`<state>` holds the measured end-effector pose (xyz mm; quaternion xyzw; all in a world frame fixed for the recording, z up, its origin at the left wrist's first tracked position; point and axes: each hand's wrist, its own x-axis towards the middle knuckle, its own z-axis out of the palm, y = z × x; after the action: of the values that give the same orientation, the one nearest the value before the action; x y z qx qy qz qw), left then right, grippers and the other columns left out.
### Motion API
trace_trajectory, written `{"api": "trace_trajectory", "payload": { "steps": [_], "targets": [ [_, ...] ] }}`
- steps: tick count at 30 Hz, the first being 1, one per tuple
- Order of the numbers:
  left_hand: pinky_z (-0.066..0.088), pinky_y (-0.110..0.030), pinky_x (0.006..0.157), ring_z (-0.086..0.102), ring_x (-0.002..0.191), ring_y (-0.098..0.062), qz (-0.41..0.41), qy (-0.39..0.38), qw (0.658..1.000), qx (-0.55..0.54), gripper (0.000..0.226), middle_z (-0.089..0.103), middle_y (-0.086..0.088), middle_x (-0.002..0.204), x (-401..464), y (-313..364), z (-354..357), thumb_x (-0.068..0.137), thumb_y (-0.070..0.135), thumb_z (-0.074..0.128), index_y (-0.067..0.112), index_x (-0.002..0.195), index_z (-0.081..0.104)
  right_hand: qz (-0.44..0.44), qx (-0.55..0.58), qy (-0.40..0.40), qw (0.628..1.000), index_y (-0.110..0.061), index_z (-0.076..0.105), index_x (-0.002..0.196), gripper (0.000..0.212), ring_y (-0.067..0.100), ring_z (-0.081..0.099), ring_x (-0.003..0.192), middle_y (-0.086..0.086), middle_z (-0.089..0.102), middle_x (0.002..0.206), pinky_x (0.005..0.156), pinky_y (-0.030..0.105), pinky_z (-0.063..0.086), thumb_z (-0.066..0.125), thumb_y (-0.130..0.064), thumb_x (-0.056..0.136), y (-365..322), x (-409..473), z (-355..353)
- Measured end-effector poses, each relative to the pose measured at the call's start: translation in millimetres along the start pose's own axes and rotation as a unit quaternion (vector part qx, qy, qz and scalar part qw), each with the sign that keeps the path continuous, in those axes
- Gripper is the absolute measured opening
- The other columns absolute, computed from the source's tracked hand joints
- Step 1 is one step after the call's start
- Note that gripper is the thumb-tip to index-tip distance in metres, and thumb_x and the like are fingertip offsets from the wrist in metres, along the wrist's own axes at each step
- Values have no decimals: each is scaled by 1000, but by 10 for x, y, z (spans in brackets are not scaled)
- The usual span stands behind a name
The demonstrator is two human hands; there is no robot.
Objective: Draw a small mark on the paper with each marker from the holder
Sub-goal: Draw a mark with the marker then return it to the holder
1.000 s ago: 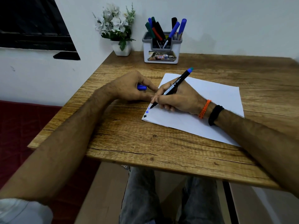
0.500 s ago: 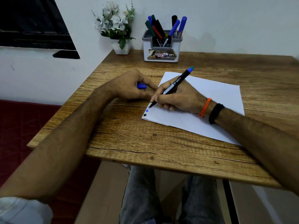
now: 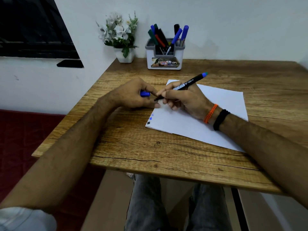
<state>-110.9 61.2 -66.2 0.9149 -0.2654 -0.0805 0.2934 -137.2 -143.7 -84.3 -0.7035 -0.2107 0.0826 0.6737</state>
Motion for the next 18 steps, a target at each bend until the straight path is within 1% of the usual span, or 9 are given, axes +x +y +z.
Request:
{"api": "trace_trajectory", "payload": {
  "steps": [3, 5, 7, 8, 10, 11, 13, 15, 18],
  "targets": [
    [39, -11, 60, 54, 59, 6, 5, 37, 999, -11, 26, 62, 26, 62, -8, 40, -7, 82, 34, 75, 43, 104, 66, 2, 22, 37, 999, -3, 66, 97, 8, 11, 59, 52, 10, 70, 73, 47, 20, 46, 66, -4, 89, -53, -15, -33],
    [34, -10, 50, 48, 50, 4, -9, 72, 997, -36, 27, 58, 18, 57, 4, 35, 11, 84, 34, 72, 36, 109, 63, 1, 9, 58, 998, -7, 66, 95, 6, 11, 59, 52, 10, 72, 77, 49, 21, 47, 68, -9, 89, -89, -20, -61],
    [35, -18, 52, 47, 52, 3, -30, 98, 992, -73, 29, 60, 13, 67, 18, 15, 28, 87, 35, 70, 31, 113, 57, -1, -3, 73, 997, -7, 68, 94, 7, 12, 59, 53, 9, 73, 81, 51, 22, 47, 67, -13, 90, -131, -26, -102],
    [39, -24, 56, 51, 57, 1, -39, 104, 989, -98, 27, 63, 10, 74, 25, -3, 39, 89, 32, 67, 31, 112, 54, -2, -1, 80, 997, -7, 69, 95, 8, 12, 59, 54, 10, 74, 82, 51, 22, 47, 66, -14, 91, -154, -29, -122],
    [47, -37, 70, 60, 75, -12, -34, 104, 984, -140, 18, 71, 4, 87, 28, -29, 65, 95, 22, 60, 30, 107, 50, -5, 16, 90, 996, -9, 72, 95, 14, 14, 60, 55, 11, 75, 86, 53, 23, 46, 60, -17, 94, -179, -24, -167],
    [46, -39, 74, 61, 79, -17, -19, 102, 984, -147, 16, 73, 2, 91, 33, -35, 74, 96, 17, 56, 28, 105, 50, -3, 27, 92, 995, -11, 73, 95, 17, 14, 60, 56, 12, 75, 88, 54, 23, 46, 58, -18, 95, -191, -20, -192],
    [46, -34, 71, 60, 78, -14, 5, 102, 981, -163, 16, 73, -2, 93, 44, -26, 101, 98, 9, 52, 24, 103, 51, 3, 48, 85, 995, -13, 74, 98, 23, 14, 61, 58, 13, 76, 94, 56, 23, 46, 55, -22, 91, -200, -15, -230],
    [48, -27, 66, 59, 75, -11, 7, 114, 974, -197, 15, 72, -5, 91, 64, 1, 129, 98, 5, 51, 20, 100, 53, 12, 63, 75, 995, -12, 74, 101, 33, 13, 61, 59, 14, 76, 97, 55, 21, 47, 52, -27, 82, -203, -16, -260],
    [48, -19, 58, 57, 65, -6, -2, 133, 960, -246, 14, 69, 0, 83, 95, 39, 149, 97, 4, 53, 17, 98, 57, 18, 73, 71, 995, -10, 74, 102, 41, 14, 61, 59, 15, 76, 97, 55, 21, 47, 47, -28, 76, -213, -22, -291]
  ]
}}
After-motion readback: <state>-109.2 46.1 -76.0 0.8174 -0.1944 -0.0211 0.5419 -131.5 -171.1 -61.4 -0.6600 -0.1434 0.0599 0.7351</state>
